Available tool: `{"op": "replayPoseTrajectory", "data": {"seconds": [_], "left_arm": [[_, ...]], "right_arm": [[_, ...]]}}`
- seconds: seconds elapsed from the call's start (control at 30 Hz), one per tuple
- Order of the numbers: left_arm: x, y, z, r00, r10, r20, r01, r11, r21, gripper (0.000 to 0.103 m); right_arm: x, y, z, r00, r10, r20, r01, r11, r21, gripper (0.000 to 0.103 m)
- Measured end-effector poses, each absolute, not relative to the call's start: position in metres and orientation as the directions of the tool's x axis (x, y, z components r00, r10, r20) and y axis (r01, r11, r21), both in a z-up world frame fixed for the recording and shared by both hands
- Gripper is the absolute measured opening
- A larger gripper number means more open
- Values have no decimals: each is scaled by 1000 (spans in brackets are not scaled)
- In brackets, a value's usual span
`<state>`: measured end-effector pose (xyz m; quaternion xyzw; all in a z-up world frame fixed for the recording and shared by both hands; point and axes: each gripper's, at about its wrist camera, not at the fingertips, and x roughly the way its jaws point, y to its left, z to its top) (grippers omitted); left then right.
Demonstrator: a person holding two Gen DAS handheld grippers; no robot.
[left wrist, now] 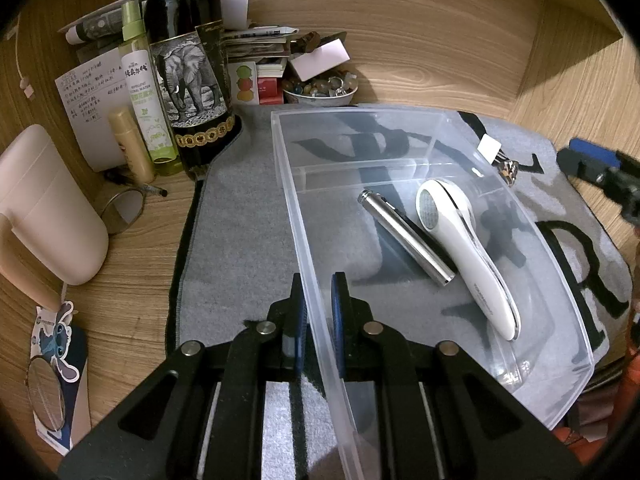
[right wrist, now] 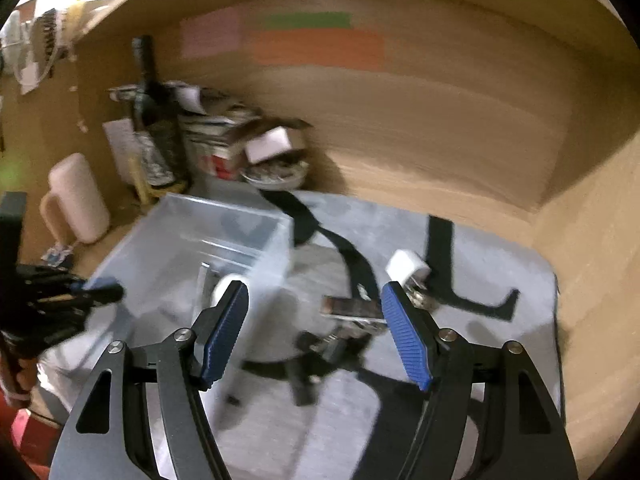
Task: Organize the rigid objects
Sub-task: 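Reach the right tool to the small black plastic piece and grasp it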
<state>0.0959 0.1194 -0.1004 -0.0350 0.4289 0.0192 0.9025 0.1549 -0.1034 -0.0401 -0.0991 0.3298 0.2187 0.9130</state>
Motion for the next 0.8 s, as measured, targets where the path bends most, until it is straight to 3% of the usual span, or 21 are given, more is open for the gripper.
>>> {"op": "replayPoseTrajectory", "data": {"seconds": [0.27, 0.53, 0.67, 0.8], "left_arm": [[96, 121, -101, 629, 8, -778, -66, 997, -44, 11], [97, 122, -102, 624, 13, -781, -74, 996, -43, 11], [98, 122, -102, 623, 14, -782, -74, 996, -41, 11], [97, 122, -102, 623, 14, -782, -76, 996, -42, 11]], "right_arm": [[169, -119, -92, 581, 300, -757, -453, 891, 5, 66], [163, -107, -122, 513, 303, -803, -499, 867, 9, 64], [165, -106, -129, 500, 311, -808, -504, 864, 20, 56], [163, -103, -128, 507, 320, -801, -517, 856, 15, 35]]}}
